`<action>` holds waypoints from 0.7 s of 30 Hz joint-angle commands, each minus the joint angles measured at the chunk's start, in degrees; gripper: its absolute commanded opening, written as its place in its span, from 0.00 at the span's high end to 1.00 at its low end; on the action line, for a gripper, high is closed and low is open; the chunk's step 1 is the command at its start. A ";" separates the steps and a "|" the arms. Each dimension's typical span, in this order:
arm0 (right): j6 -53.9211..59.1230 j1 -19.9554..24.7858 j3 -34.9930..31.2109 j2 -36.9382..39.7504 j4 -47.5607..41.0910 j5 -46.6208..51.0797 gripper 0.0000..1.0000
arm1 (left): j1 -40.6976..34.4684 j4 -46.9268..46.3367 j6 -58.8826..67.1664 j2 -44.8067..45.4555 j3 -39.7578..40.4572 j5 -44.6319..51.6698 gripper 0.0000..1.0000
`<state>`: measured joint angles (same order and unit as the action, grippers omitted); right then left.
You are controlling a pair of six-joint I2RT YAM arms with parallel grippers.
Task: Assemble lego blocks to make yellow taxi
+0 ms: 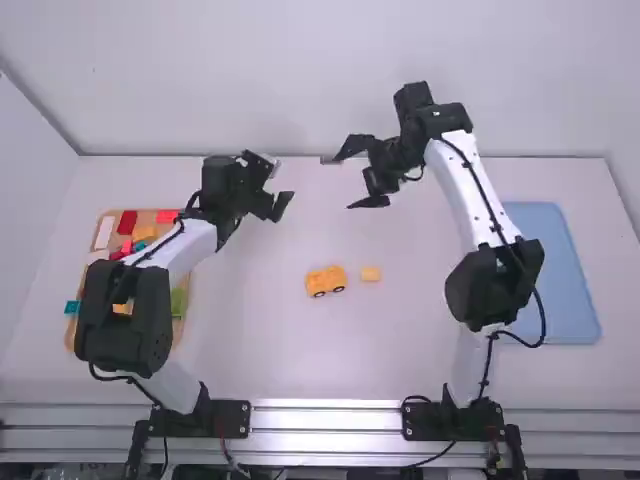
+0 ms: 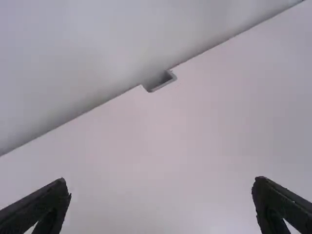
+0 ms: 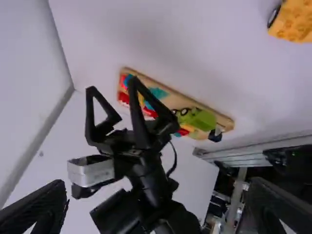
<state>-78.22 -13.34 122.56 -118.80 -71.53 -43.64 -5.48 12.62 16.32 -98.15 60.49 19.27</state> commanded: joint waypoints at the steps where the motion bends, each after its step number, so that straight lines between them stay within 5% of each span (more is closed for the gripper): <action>1: 12.11 1.40 1.16 1.14 -1.18 5.11 0.02 | -0.09 -0.26 -0.17 -0.33 1.27 -2.97 0.01; 7: 44.63 1.60 1.16 1.14 0.33 29.18 0.02 | -0.09 -0.26 -0.11 -0.33 1.27 -7.78 0.01; 14: 75.47 -3.21 0.79 1.05 -1.77 45.44 0.01 | -0.09 -0.17 0.02 -0.33 1.27 -9.90 0.01; 21: 108.45 -7.87 -2.49 1.05 6.49 64.17 0.01 | -0.09 -0.24 0.00 -0.33 1.27 -9.88 0.01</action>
<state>8.99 -20.60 121.86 -118.80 -65.47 9.74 -5.45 12.38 16.32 -98.15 60.49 9.76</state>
